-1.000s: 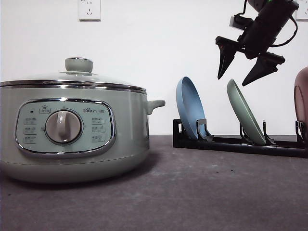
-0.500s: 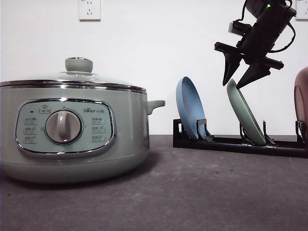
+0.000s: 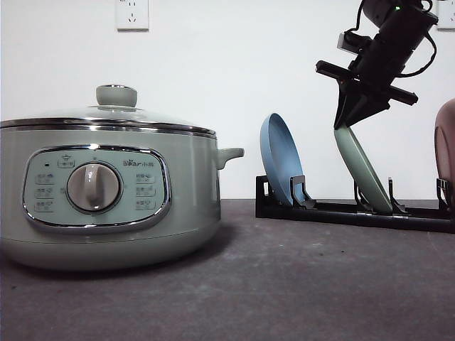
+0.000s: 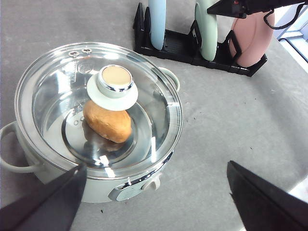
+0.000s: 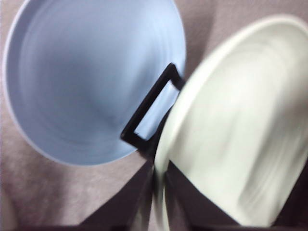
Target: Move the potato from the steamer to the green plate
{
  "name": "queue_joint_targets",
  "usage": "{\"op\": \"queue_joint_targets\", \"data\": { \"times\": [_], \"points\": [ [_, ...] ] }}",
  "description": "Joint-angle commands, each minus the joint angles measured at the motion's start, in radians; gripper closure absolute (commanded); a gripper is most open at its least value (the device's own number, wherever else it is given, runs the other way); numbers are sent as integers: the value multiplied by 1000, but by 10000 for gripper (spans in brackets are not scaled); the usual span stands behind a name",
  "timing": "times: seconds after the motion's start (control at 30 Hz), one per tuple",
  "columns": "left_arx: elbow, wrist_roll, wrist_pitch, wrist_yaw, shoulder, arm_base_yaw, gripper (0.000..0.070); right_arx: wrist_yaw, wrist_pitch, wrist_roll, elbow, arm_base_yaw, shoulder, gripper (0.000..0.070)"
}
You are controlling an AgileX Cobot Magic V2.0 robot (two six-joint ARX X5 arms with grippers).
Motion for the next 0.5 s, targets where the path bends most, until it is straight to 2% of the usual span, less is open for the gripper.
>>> {"op": "queue_joint_targets", "data": {
  "times": [0.0, 0.23, 0.47],
  "points": [
    [22, 9, 10, 5, 5, -2, 105, 1, 11, 7, 23, 3, 23, 688],
    [22, 9, 10, 5, 5, -2, 105, -30, 17, 27, 24, 3, 8, 691],
    [22, 9, 10, 5, 5, -2, 105, -52, 61, 32, 27, 11, -78, 692]
  ]
}}
